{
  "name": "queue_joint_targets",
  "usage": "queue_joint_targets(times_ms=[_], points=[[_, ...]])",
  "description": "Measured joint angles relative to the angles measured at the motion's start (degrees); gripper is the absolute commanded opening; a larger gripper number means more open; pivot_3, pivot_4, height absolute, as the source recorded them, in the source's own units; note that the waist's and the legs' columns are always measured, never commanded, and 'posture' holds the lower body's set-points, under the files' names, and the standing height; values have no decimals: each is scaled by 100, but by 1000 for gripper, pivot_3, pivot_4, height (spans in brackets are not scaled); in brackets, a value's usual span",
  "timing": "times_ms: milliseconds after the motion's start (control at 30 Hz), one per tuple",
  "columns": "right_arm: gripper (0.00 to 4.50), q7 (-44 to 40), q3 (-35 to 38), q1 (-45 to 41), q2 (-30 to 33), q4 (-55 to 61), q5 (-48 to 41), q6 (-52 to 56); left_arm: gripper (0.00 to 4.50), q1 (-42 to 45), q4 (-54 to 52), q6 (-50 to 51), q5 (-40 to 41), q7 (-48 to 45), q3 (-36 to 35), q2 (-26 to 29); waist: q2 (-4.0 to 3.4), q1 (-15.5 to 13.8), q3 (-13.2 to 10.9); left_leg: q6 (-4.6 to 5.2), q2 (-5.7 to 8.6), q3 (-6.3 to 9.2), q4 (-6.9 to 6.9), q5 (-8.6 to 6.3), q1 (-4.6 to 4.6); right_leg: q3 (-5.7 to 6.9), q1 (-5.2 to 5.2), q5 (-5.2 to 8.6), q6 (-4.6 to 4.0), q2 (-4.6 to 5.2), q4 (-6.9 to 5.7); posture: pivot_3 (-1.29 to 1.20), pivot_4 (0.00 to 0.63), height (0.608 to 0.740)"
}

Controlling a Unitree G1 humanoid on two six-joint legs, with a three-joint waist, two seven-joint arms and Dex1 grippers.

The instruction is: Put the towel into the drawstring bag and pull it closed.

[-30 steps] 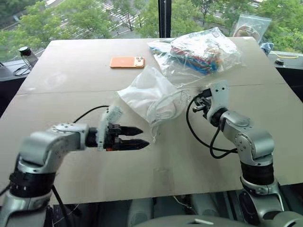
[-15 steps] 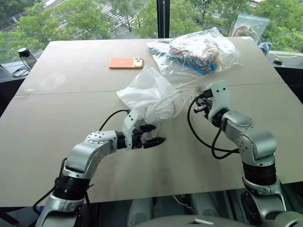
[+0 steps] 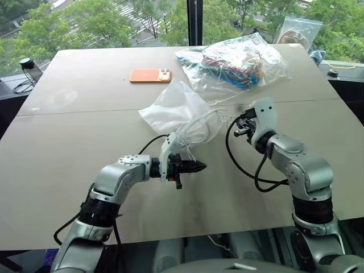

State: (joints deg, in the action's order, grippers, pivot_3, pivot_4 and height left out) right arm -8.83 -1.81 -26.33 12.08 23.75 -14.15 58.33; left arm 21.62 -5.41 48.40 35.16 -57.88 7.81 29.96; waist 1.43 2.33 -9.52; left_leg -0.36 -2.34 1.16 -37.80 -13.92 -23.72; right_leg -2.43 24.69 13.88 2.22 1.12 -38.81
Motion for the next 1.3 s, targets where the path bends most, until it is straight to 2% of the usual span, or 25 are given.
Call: queue_joint_targets(times_ms=[67, 167, 367, 533, 667, 833, 933, 967, 1067, 1300], points=[[0, 111, -8, -2, 40, -41, 177, -270, 18, 113, -27, 235, 293, 83, -284, -31, 0, 1, 0, 0, 0, 0, 0, 0, -1, 0, 0, 0, 0, 0, 0, 0, 150, 740], [0, 518, 110, -84, 209, -354, 678, -897, 18, 554, -39, 671, 896, 459, -1120, -23, 1, -5, -2, 0, 0, 4, -1, 0, -1, 4, 1, 0, 1, 0, -2, 0, 150, 740], [0, 1086, 710, -977, 496, -495, 1226, -1758, 18, 2309, 717, 801, 1320, 1163, -2528, 516, -1, 15, -11, -1, 1, 2, -1, 0, 0, 2, 2, -1, 1, -1, 0, 0, 150, 740], [0, 775, 773, -2386, 1188, -463, 1273, -1872, 18, 3752, 2039, 1275, 2341, 1634, -3624, 566, -9, 10, -33, -1, 1, 5, 6, 0, -8, 7, 9, 0, 0, 0, 6, 0, 150, 740], [0, 381, 742, -2720, 1577, -384, 1246, -1802, 18, 4124, 2561, 1285, 2690, 2144, -4083, 443, -8, -4, -32, -2, 1, 5, 20, 1, -10, 10, 6, 0, 0, 6, 23, 0, 150, 740], [0, 39, 450, -2592, 1760, -96, 1279, -1576, 18, 3802, 2495, 1248, 2560, 2186, -3810, 312, -7, -4, -33, -4, 5, 2, 25, 2, -12, 10, 8, -1, 0, 13, 23, 0, 150, 740], [0, 287, 772, -2213, 1954, -197, 1520, -1453, 18, 3627, 2671, 599, 1888, 2177, -3487, 544, -7, -19, -33, -4, 7, -3, 31, 2, -9, 6, 9, -1, 0, 14, 25, 0, 150, 740], [0, 464, 1063, -1977, 2069, -348, 1652, -1427, 18, 3390, 2697, -19, 1256, 2173, -3070, 724, -8, -37, -32, -5, 10, -8, 36, 3, -3, 3, 6, 0, 0, 18, 27, 0, 150, 740], [0, 656, 1437, -1648, 2156, -537, 1729, -1439, 18, 2947, 2793, -855, 439, 2131, -2464, 723, -9, -53, -33, -7, 12, -16, 39, 4, -7, -1, 12, -1, 0, 23, 27, 0, 150, 740], [0, 809, 1656, -1521, 2397, -592, 1770, -1649, 18, 3010, 3085, -1747, -21, 2319, -2295, 563, -9, -3, -35, -3, 12, -24, 40, 2, -7, -7, 16, -1, 1, 22, 27, 0, 150, 740]])
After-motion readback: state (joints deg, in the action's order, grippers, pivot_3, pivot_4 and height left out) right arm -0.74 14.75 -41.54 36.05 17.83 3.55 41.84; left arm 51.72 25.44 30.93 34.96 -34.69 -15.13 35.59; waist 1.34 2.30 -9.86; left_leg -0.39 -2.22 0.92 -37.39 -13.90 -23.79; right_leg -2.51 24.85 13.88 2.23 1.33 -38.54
